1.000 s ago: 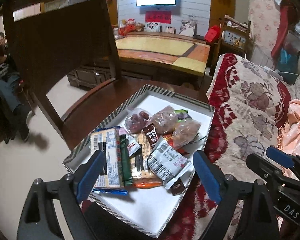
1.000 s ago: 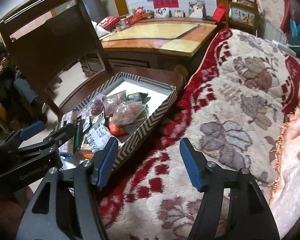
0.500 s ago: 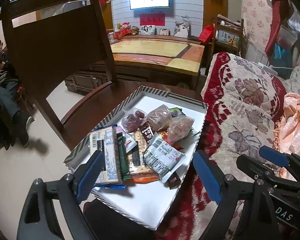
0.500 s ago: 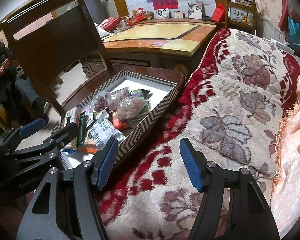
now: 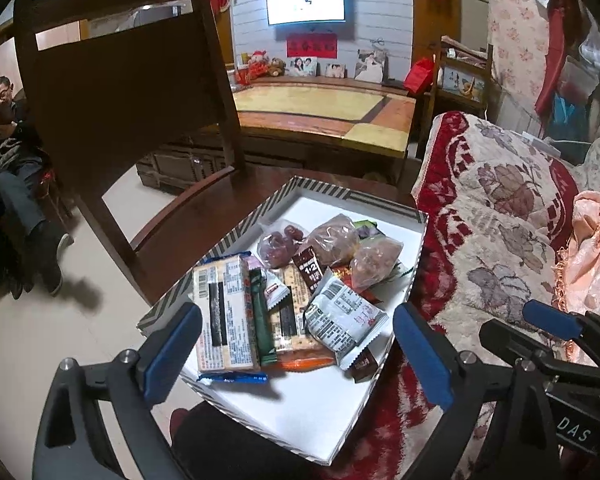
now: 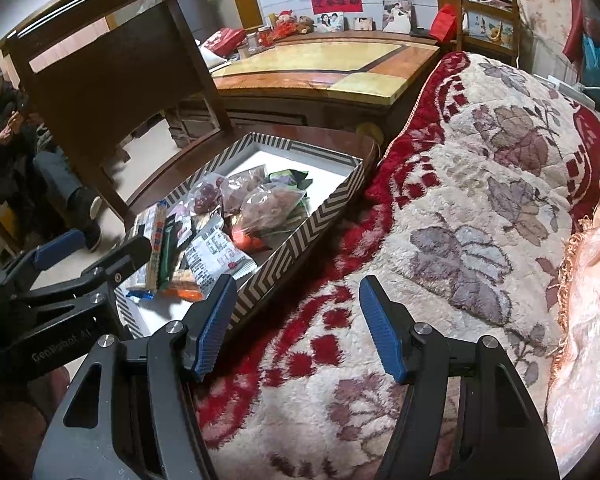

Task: Organize snacks

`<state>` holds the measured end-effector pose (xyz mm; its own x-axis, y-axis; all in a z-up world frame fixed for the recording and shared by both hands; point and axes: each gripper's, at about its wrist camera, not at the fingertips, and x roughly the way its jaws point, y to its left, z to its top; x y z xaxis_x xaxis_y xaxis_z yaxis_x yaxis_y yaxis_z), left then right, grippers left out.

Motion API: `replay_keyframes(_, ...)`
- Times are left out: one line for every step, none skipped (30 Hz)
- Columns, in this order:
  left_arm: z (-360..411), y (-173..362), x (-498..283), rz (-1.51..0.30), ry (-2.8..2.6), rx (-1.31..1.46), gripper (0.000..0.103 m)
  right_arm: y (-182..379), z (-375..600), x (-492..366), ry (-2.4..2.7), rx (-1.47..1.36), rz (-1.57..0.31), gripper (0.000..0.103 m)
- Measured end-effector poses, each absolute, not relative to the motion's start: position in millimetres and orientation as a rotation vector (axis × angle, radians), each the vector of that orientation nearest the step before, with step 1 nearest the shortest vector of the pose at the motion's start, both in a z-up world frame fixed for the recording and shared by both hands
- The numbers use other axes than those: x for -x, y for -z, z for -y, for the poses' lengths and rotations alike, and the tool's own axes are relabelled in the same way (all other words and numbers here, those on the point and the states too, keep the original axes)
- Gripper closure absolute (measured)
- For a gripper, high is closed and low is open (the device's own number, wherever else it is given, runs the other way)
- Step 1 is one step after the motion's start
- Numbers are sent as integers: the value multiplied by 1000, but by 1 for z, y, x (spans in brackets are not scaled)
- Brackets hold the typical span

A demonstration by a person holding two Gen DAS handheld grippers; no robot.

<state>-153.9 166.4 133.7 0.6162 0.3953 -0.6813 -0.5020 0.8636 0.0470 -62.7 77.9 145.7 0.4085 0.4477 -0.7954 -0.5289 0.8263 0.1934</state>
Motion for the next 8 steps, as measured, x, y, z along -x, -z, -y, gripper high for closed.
replay_keyframes(-166, -134, 154, -744, -517, 155, 5, -146, -78, 63, -617, 94, -970, 39)
replay_keyframes(-167, -134, 154, -742, -516, 158, 5, -146, -78, 64, -618, 94, -969, 39)
replay_keyframes(-167, -134, 154, -740, -513, 161, 5, -146, -78, 64, -617, 94, -972, 39)
replay_keyframes(-166, -134, 154, -740, -510, 161, 5, -146, -78, 64, -616, 94, -971, 39)
replay_keyframes(-166, -134, 154, -741, -505, 162, 5, -146, -78, 65, -614, 92, -967, 39)
replay_keyframes(-165, -134, 153, -744, -499, 164, 5, -146, -78, 65, -612, 92, -968, 39)
replay_keyframes(-165, -135, 152, -745, -494, 166, 5, -145, -77, 64, -610, 91, -971, 39)
replay_keyframes(-164, -135, 152, -746, -492, 164, 5, -145, -77, 64, -608, 88, -975, 39)
